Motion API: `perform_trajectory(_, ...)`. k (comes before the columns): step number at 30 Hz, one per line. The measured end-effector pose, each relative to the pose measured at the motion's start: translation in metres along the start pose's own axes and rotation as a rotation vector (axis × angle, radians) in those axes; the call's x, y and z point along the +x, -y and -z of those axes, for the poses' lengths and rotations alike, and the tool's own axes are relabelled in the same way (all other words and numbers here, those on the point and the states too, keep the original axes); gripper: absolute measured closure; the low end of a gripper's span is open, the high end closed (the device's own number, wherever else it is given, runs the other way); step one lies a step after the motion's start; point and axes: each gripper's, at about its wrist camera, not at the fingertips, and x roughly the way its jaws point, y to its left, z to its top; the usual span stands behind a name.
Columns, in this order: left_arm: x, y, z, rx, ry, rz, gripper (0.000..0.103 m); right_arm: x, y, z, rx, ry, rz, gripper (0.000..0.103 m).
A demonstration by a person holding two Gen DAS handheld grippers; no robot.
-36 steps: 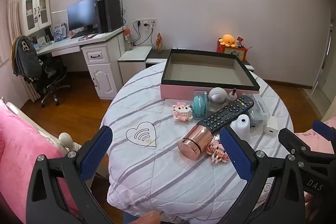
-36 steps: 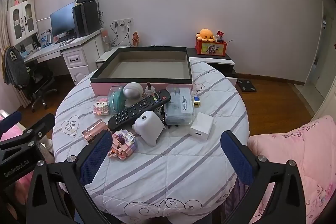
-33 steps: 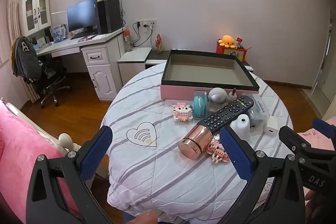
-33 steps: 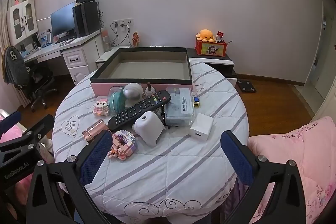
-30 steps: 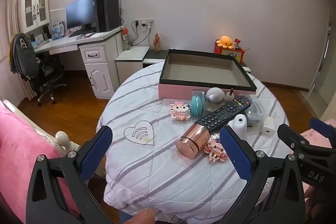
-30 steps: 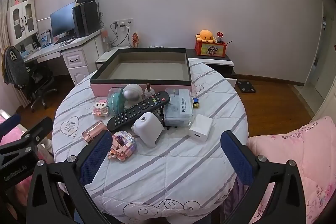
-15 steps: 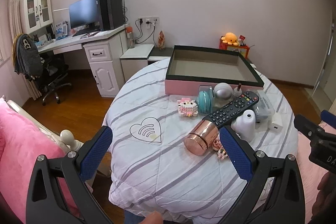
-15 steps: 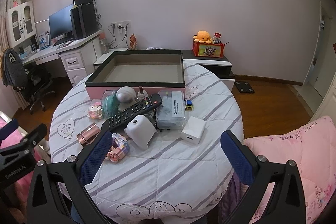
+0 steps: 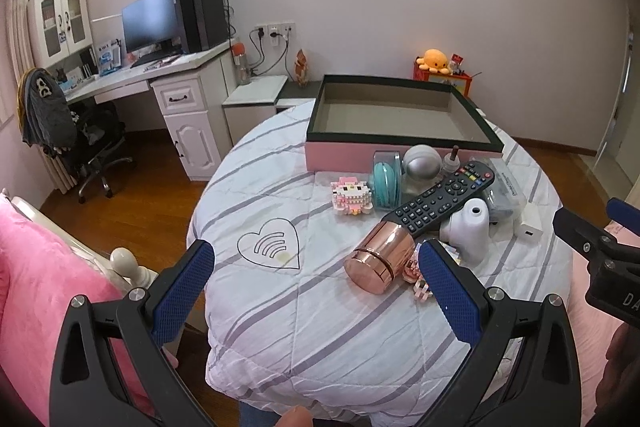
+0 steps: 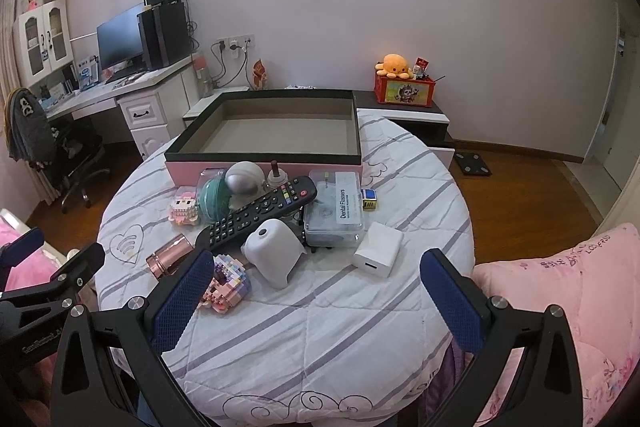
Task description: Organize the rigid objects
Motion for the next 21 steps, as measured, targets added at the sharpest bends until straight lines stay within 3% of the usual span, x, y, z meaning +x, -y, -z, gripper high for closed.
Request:
perform_trajectory(10,0.03,0.002,0.006,-0.003,-0.053,0.025,0.0,0.024,0.0,0.001,0.002,-0.044,0.0,0.0)
perform_trajectory(16,0.012,0.0,-0.004,-0.015,0.01,0.027,0.0,0.017,-0.004,-0.003,0.0,-0.011,-0.006,0.0)
perform_trajectory(21,-0.025,-0.001,-0.019,-0.025,0.095,0.041,0.0,-0.018,-0.01,-0.01,0.0,0.076,0.0,0.0)
